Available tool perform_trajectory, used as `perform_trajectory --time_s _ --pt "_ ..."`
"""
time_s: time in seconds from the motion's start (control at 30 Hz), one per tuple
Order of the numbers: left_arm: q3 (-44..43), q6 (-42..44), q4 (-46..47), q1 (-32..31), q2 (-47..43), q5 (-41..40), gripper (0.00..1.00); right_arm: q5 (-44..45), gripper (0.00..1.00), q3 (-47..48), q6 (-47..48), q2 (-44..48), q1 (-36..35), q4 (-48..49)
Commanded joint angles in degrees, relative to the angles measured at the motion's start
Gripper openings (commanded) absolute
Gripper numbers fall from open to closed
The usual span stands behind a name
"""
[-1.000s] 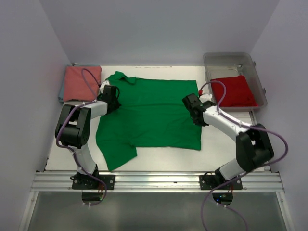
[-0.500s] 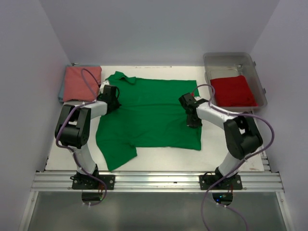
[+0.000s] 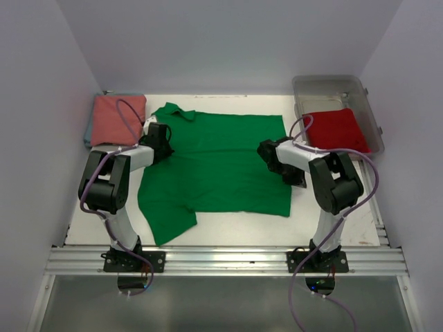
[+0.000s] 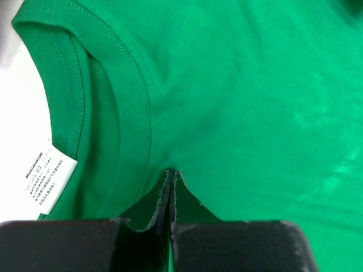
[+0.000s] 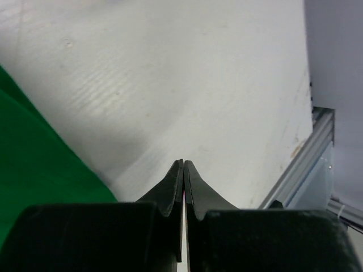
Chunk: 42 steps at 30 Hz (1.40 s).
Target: Fold and stack the t-shirts
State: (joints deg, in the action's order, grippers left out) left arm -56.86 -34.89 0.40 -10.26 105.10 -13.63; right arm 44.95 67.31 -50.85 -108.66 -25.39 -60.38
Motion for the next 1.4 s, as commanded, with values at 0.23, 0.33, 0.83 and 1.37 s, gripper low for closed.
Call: perform_trajectory --time_s 0.23,0.33,0.83,1.37 --pt "4.57 1.06 -1.63 0.59 -9.99 7.56 0.0 -34.45 0.0 -16.5 20.0 38.51 -3.27 31.25" --pt "5.97 -0.7 -3.04 0.24 -14.38 9.93 0.0 -40.1 0.0 -16.86 17.45 38.1 -3.27 29.02" --pt "19.32 -5.09 -37.28 -8.72 -44.97 12.03 0.65 -31.76 0.62 -25.29 10.42 37.19 -4.5 20.39" --pt "11.87 -24.08 -66.83 -27.52 -44.65 8.18 0.7 -39.23 0.68 -28.02 11.91 35.27 -4.5 26.71"
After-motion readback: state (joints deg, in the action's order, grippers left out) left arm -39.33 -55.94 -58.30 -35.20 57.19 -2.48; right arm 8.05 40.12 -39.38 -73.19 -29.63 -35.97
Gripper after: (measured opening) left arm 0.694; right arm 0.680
